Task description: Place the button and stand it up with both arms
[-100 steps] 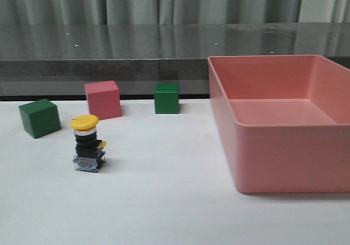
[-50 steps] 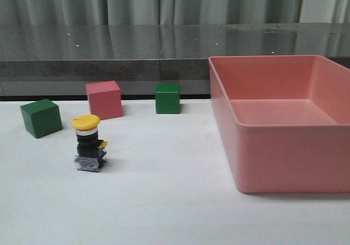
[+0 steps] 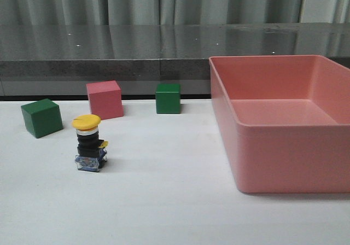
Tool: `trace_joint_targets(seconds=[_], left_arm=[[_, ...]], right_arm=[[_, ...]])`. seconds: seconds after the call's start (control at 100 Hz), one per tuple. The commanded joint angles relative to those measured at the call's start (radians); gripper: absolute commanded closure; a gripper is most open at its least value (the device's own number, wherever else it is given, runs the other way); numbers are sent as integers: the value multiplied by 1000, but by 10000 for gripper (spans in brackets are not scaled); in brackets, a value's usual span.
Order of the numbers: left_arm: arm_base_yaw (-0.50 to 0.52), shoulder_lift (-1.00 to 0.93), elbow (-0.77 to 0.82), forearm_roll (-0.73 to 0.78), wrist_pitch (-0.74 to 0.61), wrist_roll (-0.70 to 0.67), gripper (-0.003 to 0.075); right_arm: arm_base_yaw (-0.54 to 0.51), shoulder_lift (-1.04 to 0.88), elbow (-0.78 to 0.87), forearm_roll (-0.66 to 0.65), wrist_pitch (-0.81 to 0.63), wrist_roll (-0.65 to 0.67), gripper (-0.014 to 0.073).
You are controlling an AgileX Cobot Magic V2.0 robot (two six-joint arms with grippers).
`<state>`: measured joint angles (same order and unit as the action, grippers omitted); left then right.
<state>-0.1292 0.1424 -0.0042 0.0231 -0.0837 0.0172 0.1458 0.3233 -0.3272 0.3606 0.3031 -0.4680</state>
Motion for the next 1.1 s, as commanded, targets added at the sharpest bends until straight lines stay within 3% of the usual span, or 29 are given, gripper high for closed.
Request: trace_joint_targets(seconds=[0.0,0.13,0.35,1.09], left_arm=[[38,-14,0,35,-75,-49,740],[64,-71,51,87,-74,-118,740],[66,-179,49,109,51,-141,740],[66,-177,49,107,62,-141,740]], right_arm=[[-5,4,-25,7,-68,2,655],[-5,4,-25,7,-68,2,655],[-5,4,-25,7,-68,2,655],[-5,4,-25,7,-67,2,655]])
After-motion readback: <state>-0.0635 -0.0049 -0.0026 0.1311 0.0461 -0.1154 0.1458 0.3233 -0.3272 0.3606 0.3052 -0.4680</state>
